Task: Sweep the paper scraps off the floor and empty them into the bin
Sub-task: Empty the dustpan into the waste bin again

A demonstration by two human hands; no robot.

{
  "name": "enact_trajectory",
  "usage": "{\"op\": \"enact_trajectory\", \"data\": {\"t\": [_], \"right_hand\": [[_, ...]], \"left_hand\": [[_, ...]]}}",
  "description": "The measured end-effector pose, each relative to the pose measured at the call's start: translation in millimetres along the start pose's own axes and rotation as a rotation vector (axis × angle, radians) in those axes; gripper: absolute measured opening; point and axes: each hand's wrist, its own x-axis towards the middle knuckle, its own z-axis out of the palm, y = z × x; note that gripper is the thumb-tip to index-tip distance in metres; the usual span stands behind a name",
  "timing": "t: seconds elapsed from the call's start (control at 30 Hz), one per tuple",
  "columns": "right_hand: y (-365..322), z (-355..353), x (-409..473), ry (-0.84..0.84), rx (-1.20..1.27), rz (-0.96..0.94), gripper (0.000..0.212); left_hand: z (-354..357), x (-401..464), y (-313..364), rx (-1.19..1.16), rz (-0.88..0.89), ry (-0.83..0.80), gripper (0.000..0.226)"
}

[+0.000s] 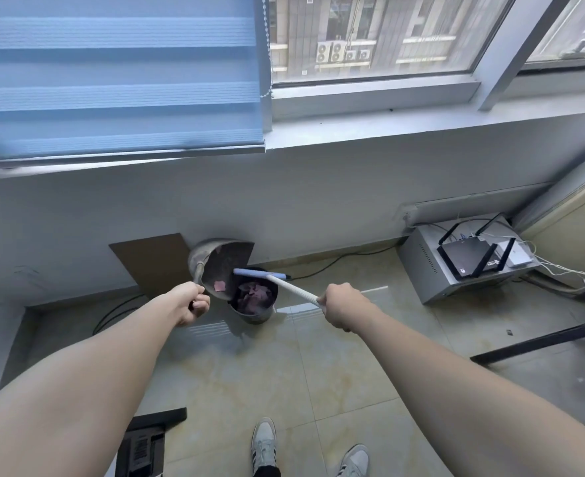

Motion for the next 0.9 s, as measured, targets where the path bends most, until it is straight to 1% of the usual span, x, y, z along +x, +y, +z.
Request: {"op": "enact_trajectory", "data": {"t": [0.07,0.17,0.33,0.4,0.53,0.63,0.77,0.9], "right_hand": [[-1,-4,0,-0.002,0.041,0.005,0.037],[-3,-4,2,-0.003,0.116,0.011,0.042],[-1,-3,-1,0.002,0.243,0.023,0.04],[3,-5,-4,0.0,0.315,0.036,0.044],[14,-17,-6,0.008,0.435,0.072,0.046],[25,-28,-8,0.028,0.478,0.107,0.043],[43,-37,-12,0.052,0.421,0.13,0.045],[59,-44,-15,0.087,0.242,0.122,0.037]], "left_hand": [[2,0,-1,-0.056,-0.011,-0.034,0.031],[5,-1,-1,-0.198,-0.024,-0.099,0.034],[6,-1,-6,-0.428,-0.09,-0.224,0.036],[10,-3,-11,-0.502,-0.097,-0.27,0.037],[27,-4,-21,-0.63,-0.108,-0.324,0.041],[42,1,-29,-0.667,-0.122,-0.338,0.043],[61,4,-35,-0.673,-0.14,-0.338,0.042],[78,-1,-38,-0.505,-0.121,-0.285,0.036]]}}
